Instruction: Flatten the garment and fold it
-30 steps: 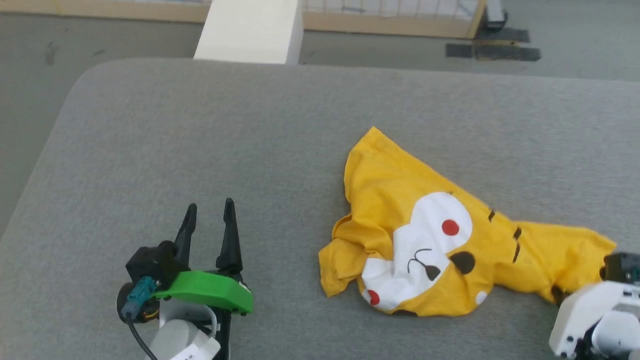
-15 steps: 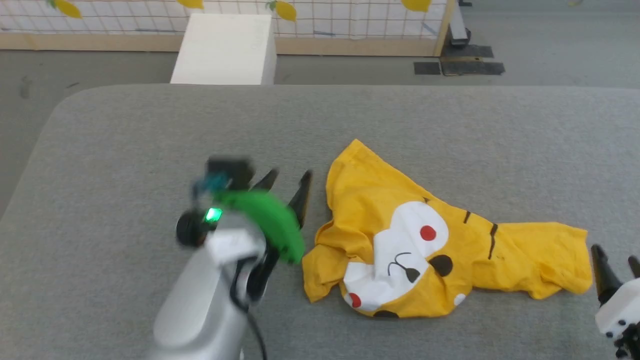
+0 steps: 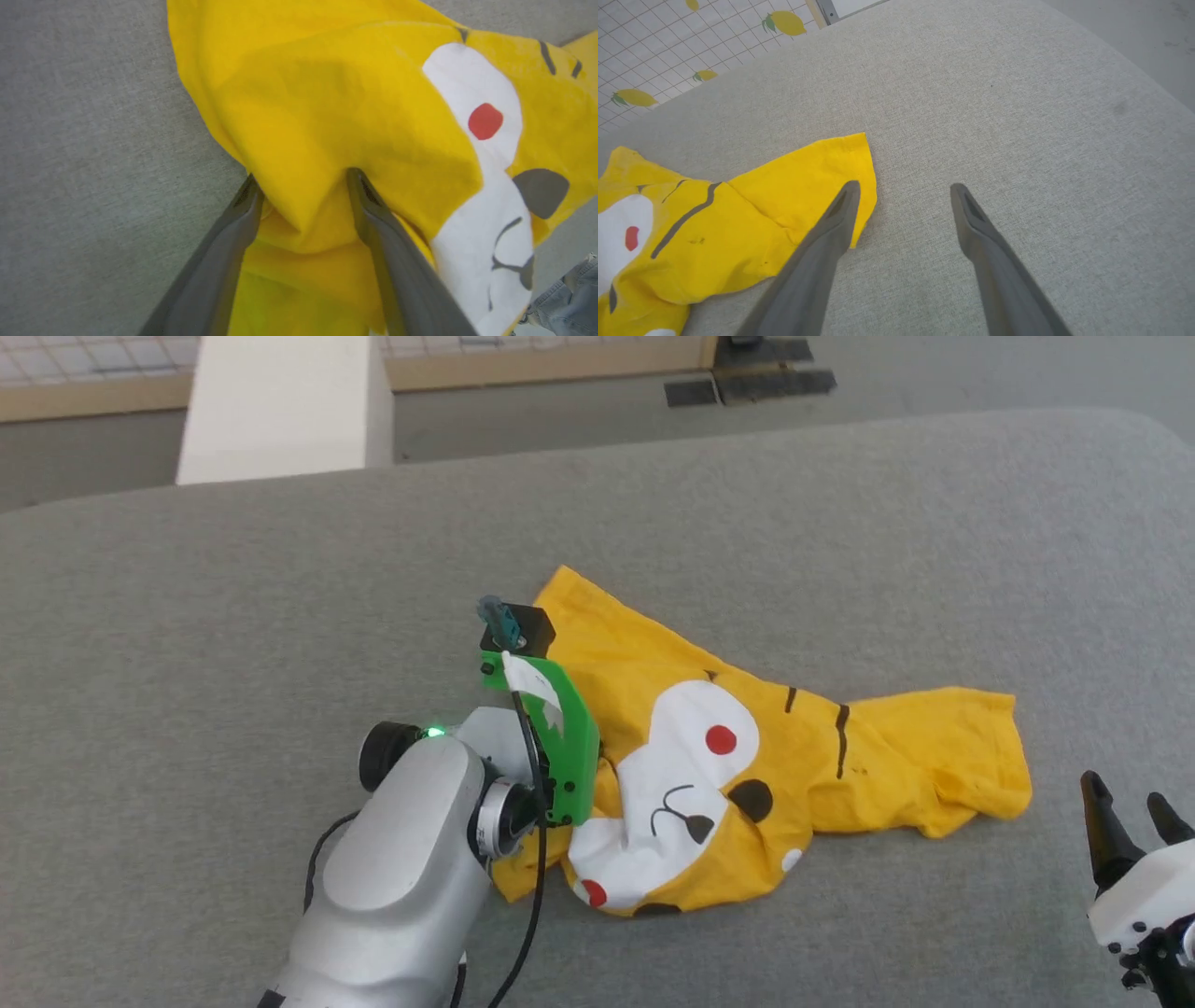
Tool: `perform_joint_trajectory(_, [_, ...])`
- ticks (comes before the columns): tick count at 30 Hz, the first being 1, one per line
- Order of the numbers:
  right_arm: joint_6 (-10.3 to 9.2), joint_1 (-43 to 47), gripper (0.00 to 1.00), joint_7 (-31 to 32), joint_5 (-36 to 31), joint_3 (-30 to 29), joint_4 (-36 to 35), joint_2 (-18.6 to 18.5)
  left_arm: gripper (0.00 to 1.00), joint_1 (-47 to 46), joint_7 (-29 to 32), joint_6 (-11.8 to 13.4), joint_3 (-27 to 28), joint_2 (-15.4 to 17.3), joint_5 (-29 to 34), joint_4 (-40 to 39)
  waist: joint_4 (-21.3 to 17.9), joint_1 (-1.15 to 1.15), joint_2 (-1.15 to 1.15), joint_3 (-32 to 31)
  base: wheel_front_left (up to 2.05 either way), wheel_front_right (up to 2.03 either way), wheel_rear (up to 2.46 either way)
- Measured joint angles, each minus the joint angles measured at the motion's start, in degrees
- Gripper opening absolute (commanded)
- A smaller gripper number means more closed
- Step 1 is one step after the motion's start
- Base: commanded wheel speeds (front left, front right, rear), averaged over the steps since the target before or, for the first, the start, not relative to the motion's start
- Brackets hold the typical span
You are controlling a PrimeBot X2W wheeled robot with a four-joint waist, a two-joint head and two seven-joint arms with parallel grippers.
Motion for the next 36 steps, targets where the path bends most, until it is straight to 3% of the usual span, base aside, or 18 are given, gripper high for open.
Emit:
perform_joint_trajectory(6, [0.00, -0.4, 1.00, -1.0, 0.0, 1.0, 1.5, 0.0, 0.00, -1.0, -3.3, -0.6, 1.5, 0.5, -0.7, -2.2, -1.5, 0.00, 0.00, 1.6, 0.00, 0.00, 0.00])
perform_joint_trajectory(13, [0.00, -3.7, 1.00, -2.6, 1.4, 5.8, 2.7, 0.0, 0.00, -11.4, -15.8, 3.0, 7.9, 4.0, 1.8, -3.2, -4.5, 0.00, 0.00, 3.2, 0.00, 0.00, 0.00])
perform_joint_trajectory(16, [0.00, -3.9, 1.00, -3.5, 1.5, 6.4, 4.0, 0.0, 0.00, -15.6, -22.3, 3.4, 9.4, 4.9, 3.6, -1.1, -6.3, 0.00, 0.00, 4.4, 0.00, 0.00, 0.00])
perform_joint_trajectory(22, [0.00, -3.9, 1.00, -5.2, 2.0, 6.9, 6.7, 0.0, 0.00, -17.3, -29.9, 2.1, 9.1, 4.7, 4.3, 6.9, -8.9, 0.00, 0.00, 7.0, 0.00, 0.00, 0.00])
perform_joint_trajectory(23, [0.00, -3.9, 1.00, -5.5, 2.0, 6.9, 7.1, 0.0, 0.20, -17.3, -30.8, 2.0, 9.0, 4.4, 4.3, 8.4, -9.2, 0.00, 0.00, 7.4, 0.00, 0.00, 0.00])
perform_joint_trajectory(24, [0.00, -3.9, 1.00, -5.6, 2.0, 7.0, 7.3, 0.0, 1.00, -17.3, -32.0, 1.8, 9.2, 4.0, 4.1, 9.7, -9.3, 0.00, 0.00, 7.7, 0.00, 0.00, 0.00])
perform_joint_trajectory(29, [0.00, -3.9, 1.00, -5.5, 1.7, 7.4, 7.5, 0.0, 1.00, -17.4, -39.3, -0.7, 10.6, 2.5, 1.9, 11.5, -8.2, 0.01, 0.00, 7.7, 0.00, 0.00, 0.00])
perform_joint_trajectory(33, [0.00, -3.7, 1.00, -5.0, 0.7, 7.4, 6.5, 0.0, 1.00, -16.9, -49.7, -3.9, 11.8, 2.6, 0.7, 6.7, -6.5, 0.01, 0.00, 6.7, 0.00, 0.00, 0.00])
perform_joint_trajectory(36, [0.00, -3.2, 1.00, -4.4, 0.2, 7.4, 5.5, 0.0, 1.00, -12.6, -55.1, -3.8, 12.6, 3.4, 0.8, 1.9, -4.7, 0.01, 0.00, 5.4, 0.00, 0.00, 0.00])
